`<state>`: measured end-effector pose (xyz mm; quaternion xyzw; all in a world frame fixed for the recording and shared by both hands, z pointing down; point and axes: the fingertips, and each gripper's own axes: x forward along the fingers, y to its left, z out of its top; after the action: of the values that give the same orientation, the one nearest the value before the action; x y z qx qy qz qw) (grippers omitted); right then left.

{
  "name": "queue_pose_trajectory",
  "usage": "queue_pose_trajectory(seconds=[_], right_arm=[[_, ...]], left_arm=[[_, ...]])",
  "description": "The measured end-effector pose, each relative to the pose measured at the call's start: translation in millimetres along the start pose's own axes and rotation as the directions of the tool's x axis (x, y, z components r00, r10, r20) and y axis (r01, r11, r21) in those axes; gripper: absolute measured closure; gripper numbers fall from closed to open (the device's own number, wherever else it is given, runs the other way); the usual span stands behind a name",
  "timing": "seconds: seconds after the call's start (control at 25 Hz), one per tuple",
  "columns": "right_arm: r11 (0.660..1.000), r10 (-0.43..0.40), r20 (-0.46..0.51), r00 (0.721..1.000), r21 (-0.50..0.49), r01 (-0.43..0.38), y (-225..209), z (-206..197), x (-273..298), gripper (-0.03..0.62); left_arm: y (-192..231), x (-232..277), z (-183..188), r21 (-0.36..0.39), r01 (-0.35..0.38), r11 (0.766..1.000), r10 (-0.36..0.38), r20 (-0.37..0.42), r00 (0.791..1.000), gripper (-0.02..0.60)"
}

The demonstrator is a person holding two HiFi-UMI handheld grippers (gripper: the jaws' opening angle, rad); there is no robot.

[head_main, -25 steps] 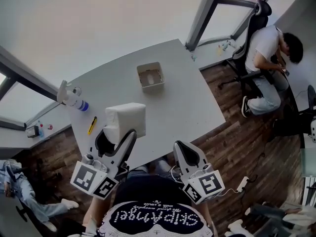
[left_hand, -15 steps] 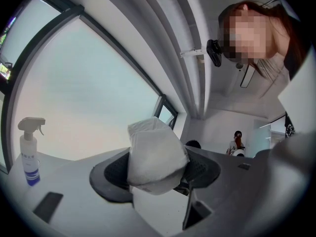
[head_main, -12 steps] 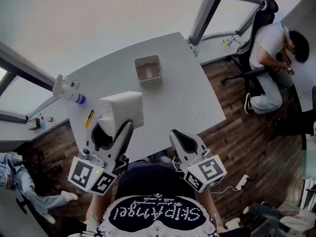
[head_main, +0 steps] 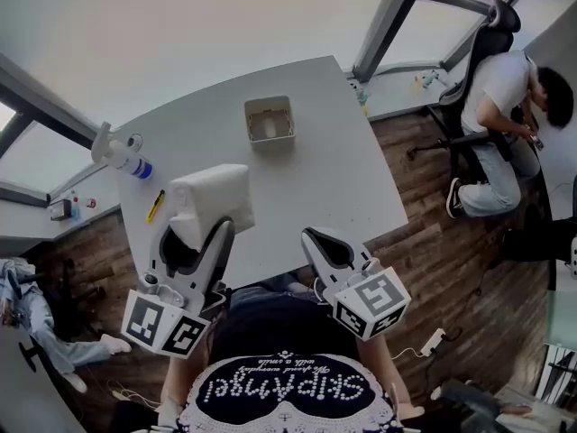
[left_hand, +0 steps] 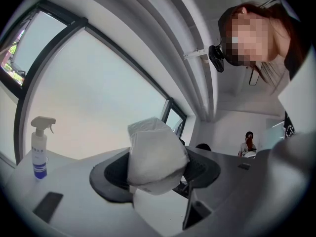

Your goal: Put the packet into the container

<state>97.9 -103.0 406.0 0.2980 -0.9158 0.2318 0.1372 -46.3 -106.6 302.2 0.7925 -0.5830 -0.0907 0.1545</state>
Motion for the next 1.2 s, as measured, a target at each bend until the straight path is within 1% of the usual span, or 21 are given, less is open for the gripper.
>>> queue_pose_trajectory(seconds=[0.16,0.36,0.56,0.72,1.0,1.2], right_arm=[[1.0,0.004,-0.008,1.0,0.002,-0.004,1.5,-2.0,1.1,0.577],[1.0,0.012,-0.005,1.0,0.004,-0.012,15.0,-0.3,3.2,0.577],[1.0,-0.025,0.014,1.0,0.017,0.025,12.1,3.5,1.9,0.577],[0.998,-0.054,0.018,0.998,0.031,0.053,5.9,1.4,-0.3,0.578],[0.994,-0.093,0.021,0.995,0.054,0.092,0.5,0.0,-2.8,0.577],[0.991,-0.118,0.013,0.993,0.068,0.116,-3.4,-2.4,-2.5,0.579]], left_arm=[[-0.6,-4.0,1.0,0.002,-0.005,1.0,0.005,0.006,1.0,0.293],[5.5,-6.5,4.0,0.012,-0.008,1.0,0.008,-0.001,1.0,0.293],[13.3,-0.8,8.2,0.041,-0.009,0.999,0.009,0.014,1.0,0.293],[17.3,4.2,8.9,0.042,-0.004,0.999,0.003,0.017,1.0,0.293],[21.3,17.5,7.2,0.049,0.024,0.998,-0.024,0.0,1.0,0.293],[33.2,35.4,0.7,0.076,0.006,0.997,-0.006,0.001,1.0,0.293]])
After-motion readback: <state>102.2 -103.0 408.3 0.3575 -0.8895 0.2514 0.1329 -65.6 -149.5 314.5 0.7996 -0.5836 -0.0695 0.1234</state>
